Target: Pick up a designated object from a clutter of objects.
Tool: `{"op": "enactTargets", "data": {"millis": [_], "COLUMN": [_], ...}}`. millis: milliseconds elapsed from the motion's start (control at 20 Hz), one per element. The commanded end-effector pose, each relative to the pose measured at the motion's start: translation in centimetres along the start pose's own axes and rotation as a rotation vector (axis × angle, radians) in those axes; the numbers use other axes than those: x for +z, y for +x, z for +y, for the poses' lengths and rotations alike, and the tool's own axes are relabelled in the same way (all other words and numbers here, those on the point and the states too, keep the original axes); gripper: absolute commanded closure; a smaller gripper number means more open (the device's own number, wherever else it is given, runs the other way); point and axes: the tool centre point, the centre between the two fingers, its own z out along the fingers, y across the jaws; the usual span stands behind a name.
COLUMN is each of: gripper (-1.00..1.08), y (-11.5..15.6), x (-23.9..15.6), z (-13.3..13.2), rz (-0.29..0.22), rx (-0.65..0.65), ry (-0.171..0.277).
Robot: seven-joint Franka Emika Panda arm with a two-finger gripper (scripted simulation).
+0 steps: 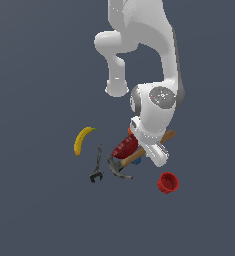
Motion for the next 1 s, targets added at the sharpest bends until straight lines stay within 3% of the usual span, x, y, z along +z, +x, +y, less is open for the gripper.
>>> {"op": "enactTargets", "data": {"millis": [0, 950], "gripper": [1.08, 1.08], "y": [2.0, 16.9], "x": [-2.1, -17.6], "z": [1.6, 14.0], "rz": [0.001, -0.004], "rx": [0.001, 0.002], "ry": [0.004, 0.006]}}
